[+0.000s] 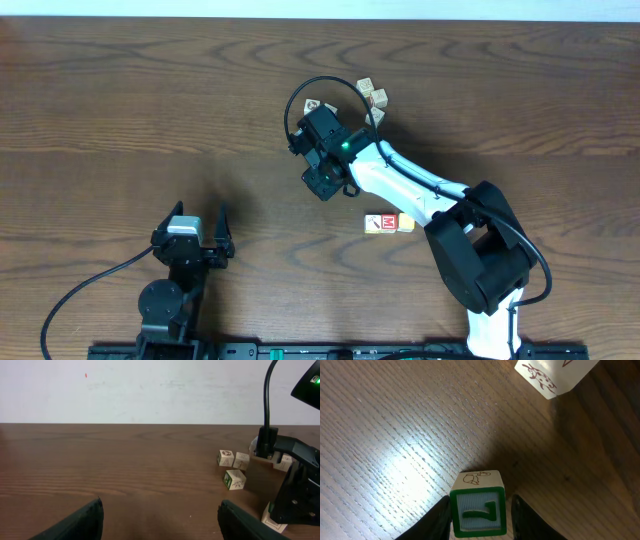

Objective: Lift 4 blocks
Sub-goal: 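Lower right gripper over the green-bordered block and close on it, then lift green block and carry it toward the front block row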

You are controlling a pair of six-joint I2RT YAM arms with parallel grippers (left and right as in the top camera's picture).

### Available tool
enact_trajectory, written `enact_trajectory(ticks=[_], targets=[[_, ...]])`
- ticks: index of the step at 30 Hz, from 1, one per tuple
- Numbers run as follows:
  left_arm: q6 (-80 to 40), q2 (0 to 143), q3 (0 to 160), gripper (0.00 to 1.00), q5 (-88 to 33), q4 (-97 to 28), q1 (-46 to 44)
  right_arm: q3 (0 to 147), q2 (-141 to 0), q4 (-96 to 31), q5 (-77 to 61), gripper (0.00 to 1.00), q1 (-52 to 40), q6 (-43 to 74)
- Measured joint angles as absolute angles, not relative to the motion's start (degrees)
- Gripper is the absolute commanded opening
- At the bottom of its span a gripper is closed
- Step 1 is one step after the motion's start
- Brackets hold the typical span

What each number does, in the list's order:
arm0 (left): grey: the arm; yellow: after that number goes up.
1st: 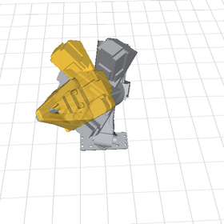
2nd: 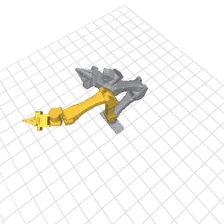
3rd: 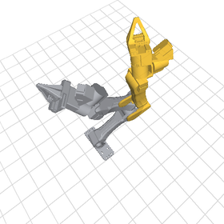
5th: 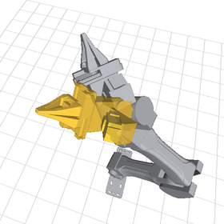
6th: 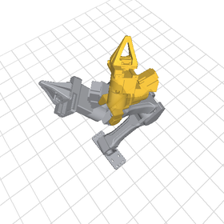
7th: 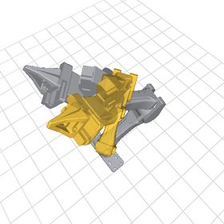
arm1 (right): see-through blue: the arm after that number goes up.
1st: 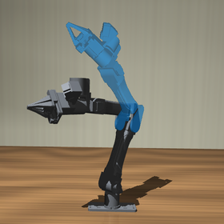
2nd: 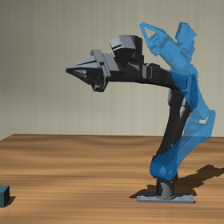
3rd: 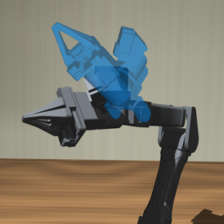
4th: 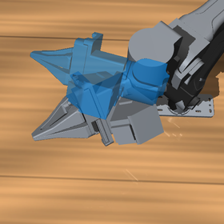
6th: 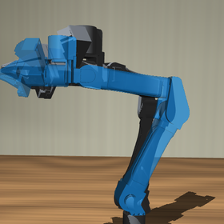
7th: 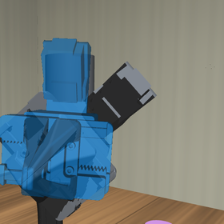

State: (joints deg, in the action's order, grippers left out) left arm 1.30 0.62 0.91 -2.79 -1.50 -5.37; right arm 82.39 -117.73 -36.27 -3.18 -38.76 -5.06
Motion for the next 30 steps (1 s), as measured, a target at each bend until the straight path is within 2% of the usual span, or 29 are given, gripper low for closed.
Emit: enact_trajectory(ticks=[4,15,26,30], targets=[[1.30,0.62,0.91,0.73,-2.79,-1.50,-5.37,82.39,-117.73,-36.45,-3.20,0.30,-38.76,-5.13],[1.30,0.64,0.91,0.73,-2.79,-1.50,-5.37,82.46,-117.73,-36.49,-3.20,0.25,-38.76,-4.91],[1.28,0.62,0.91,0.73,-2.79,-1.50,-5.37,87.07,-117.73,-41.74,-3.18,0.24,-38.76,-3.97],[1.30,0.62,0.91,0.73,-2.79,-1.50,-5.37,90.61,-117.73,-43.72,-3.18,0.28,-38.76,-3.84]])
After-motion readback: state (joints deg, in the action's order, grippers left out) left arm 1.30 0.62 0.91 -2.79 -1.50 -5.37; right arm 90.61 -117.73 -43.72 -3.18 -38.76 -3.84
